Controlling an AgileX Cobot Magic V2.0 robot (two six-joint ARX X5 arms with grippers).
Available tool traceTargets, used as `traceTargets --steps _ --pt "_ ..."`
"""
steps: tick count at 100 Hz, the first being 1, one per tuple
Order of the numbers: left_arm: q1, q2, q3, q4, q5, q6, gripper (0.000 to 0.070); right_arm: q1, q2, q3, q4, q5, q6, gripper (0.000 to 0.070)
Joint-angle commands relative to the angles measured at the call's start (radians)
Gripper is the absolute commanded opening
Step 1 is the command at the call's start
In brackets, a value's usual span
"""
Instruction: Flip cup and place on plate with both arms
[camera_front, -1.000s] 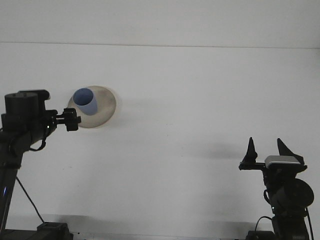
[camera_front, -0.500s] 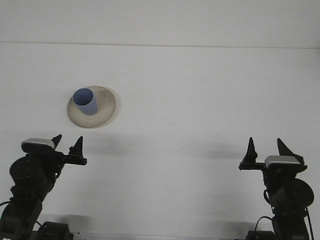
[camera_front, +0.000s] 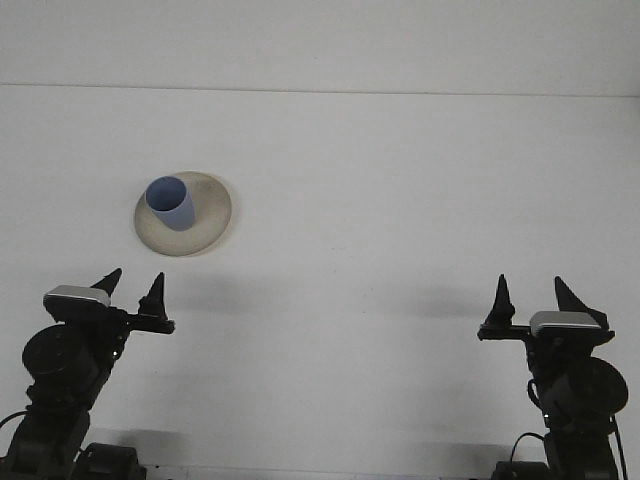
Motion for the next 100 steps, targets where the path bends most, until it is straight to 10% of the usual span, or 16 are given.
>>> traceTargets --steps 1,26,100 --pt "-0.002 -0.002 0.014 0.011 -0.003 0.011 0.0451 0.001 0.002 0.003 0.010 0.002 -0.004 0.0566" --pt "-0.002 -0.003 0.014 0.010 -0.003 0.011 0.0002 0.001 0.002 0.003 0.011 0.003 -0.005 0.0002" --pt "-0.002 -0.008 0.014 0.011 -0.003 0.011 0.0013 0.001 0.002 0.003 0.012 0.002 -0.004 0.0000"
